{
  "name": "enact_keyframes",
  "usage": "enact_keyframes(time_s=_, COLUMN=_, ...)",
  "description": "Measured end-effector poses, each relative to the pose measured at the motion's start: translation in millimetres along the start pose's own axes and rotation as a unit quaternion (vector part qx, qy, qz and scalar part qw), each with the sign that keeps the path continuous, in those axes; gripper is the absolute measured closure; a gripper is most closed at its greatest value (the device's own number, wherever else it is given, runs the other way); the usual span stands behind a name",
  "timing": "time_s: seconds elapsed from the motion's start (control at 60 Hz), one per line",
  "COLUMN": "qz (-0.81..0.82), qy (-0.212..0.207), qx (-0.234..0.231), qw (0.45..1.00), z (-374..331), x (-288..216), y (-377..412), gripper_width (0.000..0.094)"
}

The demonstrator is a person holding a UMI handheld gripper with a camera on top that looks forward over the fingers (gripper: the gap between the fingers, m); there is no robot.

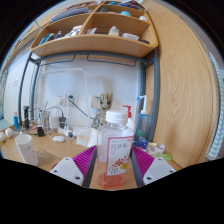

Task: Pour water

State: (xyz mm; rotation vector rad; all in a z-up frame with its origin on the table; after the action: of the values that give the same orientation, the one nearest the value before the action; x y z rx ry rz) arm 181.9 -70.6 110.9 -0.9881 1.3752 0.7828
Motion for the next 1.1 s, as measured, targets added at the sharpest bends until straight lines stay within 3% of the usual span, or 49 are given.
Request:
enact_keyframes(time_s=0.217, qz=0.019, qy=0.006, qx=0.000, qw=1.000, z=1, x=1, y=-4, gripper_width=0.0461)
enact_keyframes(time_s=0.383, qz=-0.028, qy=-0.002, qx=-0.006, qw=1.000, z=-7, x=-4, y=2, gripper_width=0.0482)
enact_keyframes(time_s=0.483, qz=-0.098, qy=-0.025, qx=-0.008, qw=0.995, z=-14, x=-19, y=13, gripper_width=0.0482)
enact_keyframes(time_s=0.567, qz=-0.203, qy=-0.070, qx=-0.005, qw=0.977, z=-16, x=-34, y=35, gripper_width=0.0480)
enact_keyframes(time_s=0.717, qz=-0.428, qy=-0.176, qx=0.021, qw=0.886, z=-26, x=-65, y=72, gripper_width=0.0480)
enact_keyframes(time_s=0.833, qz=-0.542, qy=-0.248, qx=0.012, qw=0.803, z=-37, x=-87, y=107, gripper_width=0.0481)
enact_keyframes(time_s=1.1, qz=-0.718, qy=-0.357, qx=0.004, qw=0.598, z=-54, x=-97, y=163, gripper_width=0.0483)
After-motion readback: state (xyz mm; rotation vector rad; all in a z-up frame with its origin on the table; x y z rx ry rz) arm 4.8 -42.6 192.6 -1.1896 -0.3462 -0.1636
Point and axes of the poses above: the point between the fingertips, and its own axes, seen from behind it with the camera up: y to the left, x down, z forward, the way the camera looks, the point moved 6 cm from there along -z, backward, against the way the camera looks, and after that the axes turned 15 degrees about x, right-handed, at the moved point
